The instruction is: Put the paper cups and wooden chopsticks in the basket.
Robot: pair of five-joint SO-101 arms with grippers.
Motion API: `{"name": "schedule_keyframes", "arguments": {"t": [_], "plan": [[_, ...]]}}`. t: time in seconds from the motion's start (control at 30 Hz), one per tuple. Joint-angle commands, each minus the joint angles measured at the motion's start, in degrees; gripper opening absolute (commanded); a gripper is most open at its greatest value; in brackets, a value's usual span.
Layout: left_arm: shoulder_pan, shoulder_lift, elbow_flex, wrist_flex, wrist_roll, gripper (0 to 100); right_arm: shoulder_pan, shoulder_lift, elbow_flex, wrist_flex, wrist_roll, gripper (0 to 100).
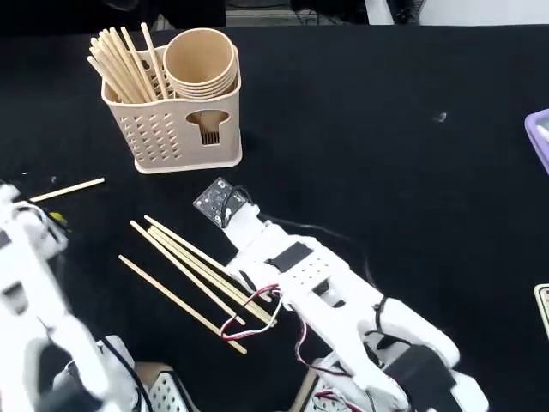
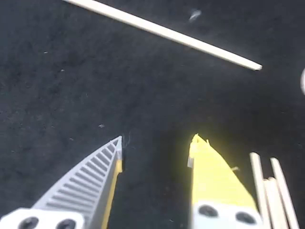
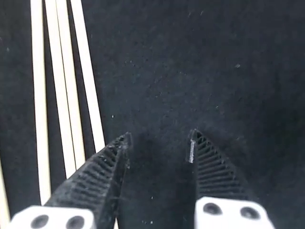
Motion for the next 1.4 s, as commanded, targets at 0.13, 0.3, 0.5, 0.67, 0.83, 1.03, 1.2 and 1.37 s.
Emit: {"name": "schedule_keyframes", "arguments": {"t": [0.13, 0.3, 0.5, 0.67, 0.83, 1.03, 1.2, 1.37], "plan": [[-5.05, 31.21, -38.99, 8.70, -26.73, 23, 0.79, 1.19, -2.95, -1.32, 0.35, 19.1], [-5.41, 49.93, -58.68, 7.30, -36.57, 23, 0.79, 1.19, -2.95, -1.41, 0.44, 19.1], [-5.41, 71.38, -80.66, 8.35, -42.90, 23, 0.79, 1.19, -2.95, -1.41, 0.53, 19.1], [-5.14, 84.66, -102.20, 13.54, -43.34, 23, 0.79, 1.19, -2.95, -1.41, 0.62, 19.1], [-3.03, 96.09, -117.85, 23.30, -49.41, 23, 0.88, 1.27, -2.95, -1.41, 0.70, 19.1], [-2.07, 102.95, -136.04, 36.22, -55.12, 23, 0.88, 1.45, -2.95, -1.49, 0.70, 19.1], [-2.15, 97.58, -139.21, 42.46, -55.65, 23, 0.88, 1.45, -2.95, -2.20, 0.70, 19.1], [-1.10, 93.45, -133.14, 46.07, -61.27, 23, 0.88, 1.54, -2.86, -2.55, 0.79, 19.1]]}}
